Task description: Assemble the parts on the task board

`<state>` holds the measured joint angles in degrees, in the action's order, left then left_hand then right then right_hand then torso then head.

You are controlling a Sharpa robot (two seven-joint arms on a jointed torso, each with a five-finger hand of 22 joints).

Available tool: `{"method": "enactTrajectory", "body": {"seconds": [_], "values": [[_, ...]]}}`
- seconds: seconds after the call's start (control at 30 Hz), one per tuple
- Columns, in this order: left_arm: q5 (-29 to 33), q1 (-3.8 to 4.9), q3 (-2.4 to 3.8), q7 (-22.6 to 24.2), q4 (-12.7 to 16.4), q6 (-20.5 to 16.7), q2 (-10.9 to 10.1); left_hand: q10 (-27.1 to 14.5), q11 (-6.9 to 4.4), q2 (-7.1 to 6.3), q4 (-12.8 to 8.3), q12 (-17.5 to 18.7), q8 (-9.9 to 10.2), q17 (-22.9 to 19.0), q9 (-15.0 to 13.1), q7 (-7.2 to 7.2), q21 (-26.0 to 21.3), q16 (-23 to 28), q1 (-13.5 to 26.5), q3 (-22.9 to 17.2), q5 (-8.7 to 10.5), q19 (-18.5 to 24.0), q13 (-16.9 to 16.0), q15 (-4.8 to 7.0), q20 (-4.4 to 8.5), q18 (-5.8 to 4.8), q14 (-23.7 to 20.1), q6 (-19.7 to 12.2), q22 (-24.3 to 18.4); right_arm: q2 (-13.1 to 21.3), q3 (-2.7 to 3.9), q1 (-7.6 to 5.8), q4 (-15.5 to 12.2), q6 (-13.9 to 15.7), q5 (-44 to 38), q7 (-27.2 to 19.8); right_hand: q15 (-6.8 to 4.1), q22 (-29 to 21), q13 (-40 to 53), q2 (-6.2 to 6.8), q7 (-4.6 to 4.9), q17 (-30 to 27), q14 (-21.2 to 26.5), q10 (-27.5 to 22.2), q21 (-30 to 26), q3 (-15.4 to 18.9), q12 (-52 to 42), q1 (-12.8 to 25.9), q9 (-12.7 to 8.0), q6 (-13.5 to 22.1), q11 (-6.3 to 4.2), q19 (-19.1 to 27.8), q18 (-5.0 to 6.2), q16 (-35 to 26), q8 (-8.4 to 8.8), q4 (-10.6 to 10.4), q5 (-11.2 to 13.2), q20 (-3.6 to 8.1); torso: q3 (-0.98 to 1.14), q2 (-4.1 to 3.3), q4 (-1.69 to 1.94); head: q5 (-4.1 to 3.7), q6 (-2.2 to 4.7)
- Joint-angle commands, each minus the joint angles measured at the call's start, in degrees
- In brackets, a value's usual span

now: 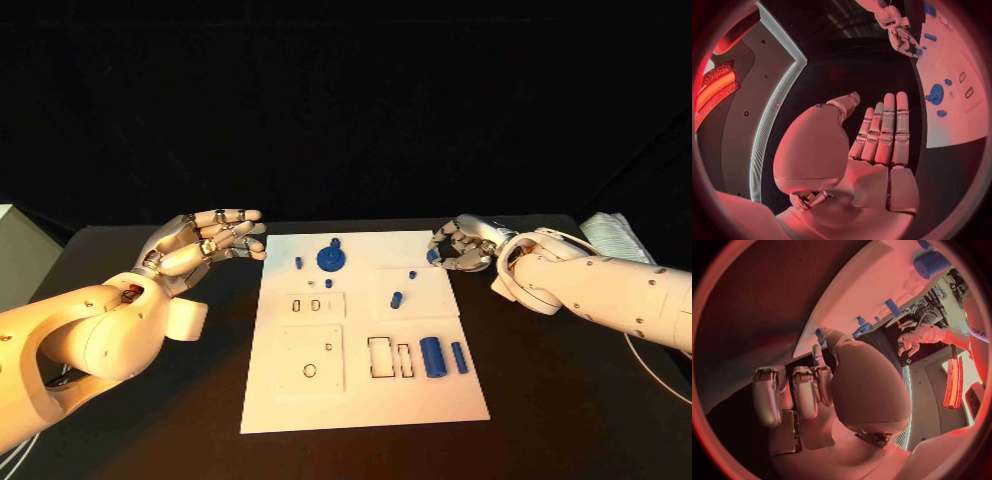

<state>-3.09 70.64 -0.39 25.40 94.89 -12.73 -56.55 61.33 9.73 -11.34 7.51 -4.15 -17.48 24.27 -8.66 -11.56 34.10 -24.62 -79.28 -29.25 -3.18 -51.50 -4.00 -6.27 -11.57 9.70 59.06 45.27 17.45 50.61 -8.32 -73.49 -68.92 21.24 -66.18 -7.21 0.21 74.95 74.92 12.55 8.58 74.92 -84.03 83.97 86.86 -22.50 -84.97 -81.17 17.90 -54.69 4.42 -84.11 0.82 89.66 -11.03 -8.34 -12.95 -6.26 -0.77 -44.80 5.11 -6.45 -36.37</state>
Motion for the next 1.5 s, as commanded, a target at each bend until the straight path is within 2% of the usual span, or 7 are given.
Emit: {"method": "enactTrajectory", "body": {"seconds": [0.03,0.53,0.8,0.93,1.1,1.3,1.5], "values": [[-0.3,0.03,0.03,0.33,0.08,1.06,0.07,-0.43,0.14,0.17,-0.32,0.24,0.31,0.05,-0.05,-2.15,0.19,-0.32,0.2,0.11,0.18,0.43,-0.05,0.08,0.15,0.44,-0.26,-0.43,0.05,-0.16,0.0,0.1,0.01,-0.99,-0.64,-0.04,-0.37,12.75,11.13,-0.54,-0.17,15.08,-5.97,1.93,0.4,-0.47,-0.51,0.09,0.08,-0.81,-0.62,-4.14,-0.03,0.34,-0.27,-0.05,0.57,0.25,0.01,-0.04,0.01,-0.01,-0.06],[-0.3,0.03,0.03,0.17,0.04,1.12,0.03,-0.43,0.14,0.17,-0.32,0.24,0.31,0.05,-0.05,-2.15,0.19,-0.32,0.2,0.11,0.18,0.43,-0.05,0.08,0.15,0.44,-0.26,-0.43,0.05,-0.6,0.0,0.16,0.09,-0.47,-0.59,-0.02,-0.71,12.88,11.17,0.2,-0.38,15.08,-5.97,2.03,0.52,-0.73,-0.56,1.28,-0.08,-0.72,-0.88,-4.23,-0.07,0.34,-0.15,-0.26,1.98,0.64,-0.02,0.01,-0.01,0.04,-0.19],[-0.3,0.04,0.03,0.08,0.07,1.15,0.02,-0.44,0.16,0.24,-0.36,0.23,0.34,0.11,-0.06,-2.16,0.32,-0.35,0.26,0.09,0.18,0.54,-0.05,0.07,0.13,0.44,-0.31,-0.42,0.14,-0.87,0.0,0.17,0.2,-0.49,-0.59,0.28,-0.71,12.99,11.27,-0.03,-0.46,15.08,-5.97,2.13,0.64,-0.92,-0.66,1.46,-0.04,-1.03,-0.91,-4.31,-0.11,0.34,-0.31,-0.38,2.13,0.66,-0.03,0.0,0.05,-0.09,-0.19],[-0.3,0.04,0.03,0.04,0.09,1.17,-0.01,-0.44,0.16,0.24,-0.36,0.23,0.34,0.11,-0.06,-2.16,0.32,-0.35,0.26,0.09,0.18,0.54,-0.05,0.07,0.13,0.44,-0.31,-0.42,0.14,-0.94,0.0,0.18,0.21,-0.05,-0.69,0.66,-1.37,13.3,11.56,-1.47,-1.52,15.08,-5.97,2.49,0.98,-2.1,-0.99,1.76,0.7,-3.92,-1.78,-4.55,-0.2,0.34,-2.26,-0.48,2.35,1.13,-0.03,-0.01,0.0,-0.08,-0.26],[-0.3,0.04,0.03,0.01,0.11,1.14,-0.05,-0.44,0.16,0.24,-0.36,0.23,0.34,0.11,-0.06,-2.16,0.32,-0.35,0.26,0.09,0.18,0.54,-0.05,0.07,0.13,0.44,-0.31,-0.42,0.14,-0.94,0.0,0.18,0.2,0.73,-1.04,1.15,-2.05,13.8,11.78,-2.5,-2.4,15.08,-5.97,2.76,1.58,-2.98,-1.22,1.94,1.39,-5.39,-2.55,-4.93,-0.38,0.34,-3.89,-0.24,2.61,1.75,0.0,0.01,-0.04,-0.1,-0.28],[-0.3,0.04,0.03,-0.02,0.16,1.11,-0.1,-0.44,0.16,0.24,-0.36,0.23,0.34,0.11,-0.06,-2.16,0.32,-0.35,0.26,0.09,0.18,0.54,-0.05,0.07,0.13,0.44,-0.31,-0.42,0.14,-0.88,0.0,0.2,-0.16,3.39,-1.16,0.91,-2.59,14.15,11.96,-3.27,-3.06,15.08,-5.97,3.0,2.0,-3.7,-1.41,2.02,2.07,-6.09,-3.15,-5.2,-0.5,0.34,-5.34,0.25,2.64,2.27,0.0,-0.01,-0.02,-0.11,-0.3],[-0.3,0.04,0.03,-0.05,0.16,1.05,-0.17,-0.44,0.16,0.24,-0.36,0.23,0.34,0.11,-0.06,-2.16,0.32,-0.35,0.26,0.09,0.18,0.54,-0.05,0.07,0.13,0.44,-0.31,-0.42,0.14,-0.37,0.03,0.16,-1.98,7.38,-0.81,0.99,-2.75,14.52,12.0,-3.42,-3.16,15.08,-5.97,3.06,2.47,-3.87,-1.44,2.25,2.27,-5.94,-3.29,-5.48,-0.63,0.34,-5.71,0.34,2.5,2.45,-0.01,-0.01,0.02,-0.12,-0.35]]}}
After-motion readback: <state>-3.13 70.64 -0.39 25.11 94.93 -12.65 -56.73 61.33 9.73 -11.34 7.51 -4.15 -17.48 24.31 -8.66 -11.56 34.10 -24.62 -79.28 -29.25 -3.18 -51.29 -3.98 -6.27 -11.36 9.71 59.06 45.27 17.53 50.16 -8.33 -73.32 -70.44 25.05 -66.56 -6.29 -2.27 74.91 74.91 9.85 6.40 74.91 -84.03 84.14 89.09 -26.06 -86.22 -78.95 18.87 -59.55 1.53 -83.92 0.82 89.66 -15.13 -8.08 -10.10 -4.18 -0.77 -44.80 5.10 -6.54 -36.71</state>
